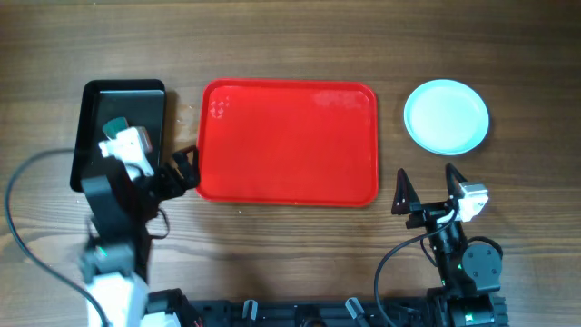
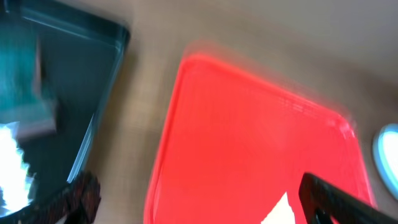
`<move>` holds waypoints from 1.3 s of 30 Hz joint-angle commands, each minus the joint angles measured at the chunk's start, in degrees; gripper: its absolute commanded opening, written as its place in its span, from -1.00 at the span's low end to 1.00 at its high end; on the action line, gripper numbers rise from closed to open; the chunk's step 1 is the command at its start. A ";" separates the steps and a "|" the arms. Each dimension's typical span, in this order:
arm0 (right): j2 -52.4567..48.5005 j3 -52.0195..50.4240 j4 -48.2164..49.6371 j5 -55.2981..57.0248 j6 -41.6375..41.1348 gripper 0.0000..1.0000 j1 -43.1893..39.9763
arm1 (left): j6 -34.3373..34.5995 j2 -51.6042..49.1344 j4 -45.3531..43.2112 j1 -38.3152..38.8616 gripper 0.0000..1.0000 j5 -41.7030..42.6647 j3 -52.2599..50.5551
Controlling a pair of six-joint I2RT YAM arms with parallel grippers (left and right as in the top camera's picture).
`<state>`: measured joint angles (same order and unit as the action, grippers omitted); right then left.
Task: Clean dirty plates on tray and stack at the side
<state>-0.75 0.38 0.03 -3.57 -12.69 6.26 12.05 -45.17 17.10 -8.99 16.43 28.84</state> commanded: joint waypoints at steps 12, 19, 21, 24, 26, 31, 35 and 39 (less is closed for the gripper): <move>0.55 -0.09 0.09 0.83 0.55 0.99 -0.24 | -3.19 40.76 -13.49 6.12 1.00 -6.14 -28.52; 0.55 -0.09 0.09 0.83 0.52 0.99 -0.24 | -3.32 45.00 -13.18 8.09 1.00 -21.49 -28.52; 0.55 -0.09 0.09 0.83 0.55 1.00 -0.24 | -3.28 45.00 -13.38 8.11 1.00 -21.00 -28.52; 0.55 -0.09 0.09 0.83 0.55 0.99 -0.24 | -3.28 45.00 -13.38 8.11 1.00 -21.00 -28.52; 0.55 -0.09 0.09 0.83 0.52 0.99 -0.24 | -3.30 44.98 -13.38 8.09 1.00 -21.00 -28.52; 0.55 -0.09 0.09 0.83 0.55 0.99 -0.24 | -3.28 44.87 -13.38 8.09 1.00 -21.00 -28.52; 0.55 -0.09 0.09 0.83 0.55 0.99 -0.24 | -3.30 44.87 -13.38 8.11 1.00 -21.00 -28.52; 0.55 -0.09 0.09 0.83 0.55 0.99 -0.24 | -3.30 44.87 -13.38 8.09 1.00 -21.00 -28.52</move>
<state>-0.67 0.36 0.01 -3.38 -12.69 6.26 9.67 -0.84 3.90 -1.13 -3.62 0.64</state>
